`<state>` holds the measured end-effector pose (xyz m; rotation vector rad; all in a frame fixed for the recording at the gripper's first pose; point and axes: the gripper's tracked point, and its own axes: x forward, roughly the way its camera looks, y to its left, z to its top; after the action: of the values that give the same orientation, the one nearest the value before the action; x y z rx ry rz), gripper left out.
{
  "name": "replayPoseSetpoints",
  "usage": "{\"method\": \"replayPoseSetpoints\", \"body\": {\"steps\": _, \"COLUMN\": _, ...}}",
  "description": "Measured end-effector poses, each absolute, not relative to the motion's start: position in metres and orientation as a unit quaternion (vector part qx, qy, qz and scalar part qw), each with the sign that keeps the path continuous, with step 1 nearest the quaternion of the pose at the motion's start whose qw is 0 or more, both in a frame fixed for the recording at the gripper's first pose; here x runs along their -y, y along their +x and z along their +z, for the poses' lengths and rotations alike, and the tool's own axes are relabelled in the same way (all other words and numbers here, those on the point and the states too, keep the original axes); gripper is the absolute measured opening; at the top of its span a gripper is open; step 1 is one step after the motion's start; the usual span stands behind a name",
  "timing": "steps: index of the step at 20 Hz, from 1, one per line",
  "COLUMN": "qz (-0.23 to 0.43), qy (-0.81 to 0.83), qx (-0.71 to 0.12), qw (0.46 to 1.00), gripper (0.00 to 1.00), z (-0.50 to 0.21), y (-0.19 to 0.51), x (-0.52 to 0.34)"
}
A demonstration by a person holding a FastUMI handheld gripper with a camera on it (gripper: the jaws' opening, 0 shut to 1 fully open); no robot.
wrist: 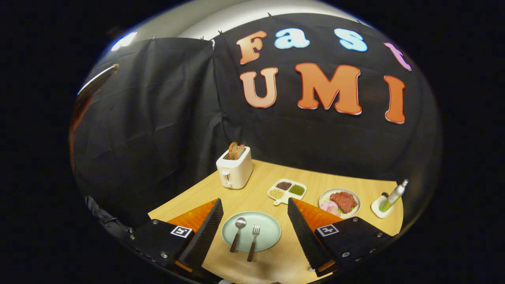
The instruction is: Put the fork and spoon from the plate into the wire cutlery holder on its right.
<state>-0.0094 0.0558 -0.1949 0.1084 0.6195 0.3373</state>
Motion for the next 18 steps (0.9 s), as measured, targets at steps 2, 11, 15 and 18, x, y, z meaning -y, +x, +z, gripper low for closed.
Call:
{"method": "replayPoseSetpoints", "body": {"steps": 2, "qz": 0.159, "qy": 0.067, "qx": -0.355, "qw": 0.919, "gripper": 0.98, "z": -0.224, "y": -0.008, "x": -0.067}}
{"method": "replayPoseSetpoints", "body": {"steps": 11, "qz": 0.128, "qy": 0.002, "qx": -0.540, "qw": 0.832, "gripper": 0.89, "z": -0.360, "y": -0.015, "x": -0.079}}
{"method": "replayPoseSetpoints", "body": {"steps": 15, "qz": 0.137, "qy": -0.017, "qx": -0.599, "qw": 0.789, "gripper": 0.81, "z": -0.398, "y": -0.022, "x": -0.088}}
{"method": "replayPoseSetpoints", "body": {"steps": 18, "qz": 0.141, "qy": -0.042, "qx": -0.638, "qw": 0.755, "gripper": 0.73, "z": -0.423, "y": -0.031, "x": -0.089}}
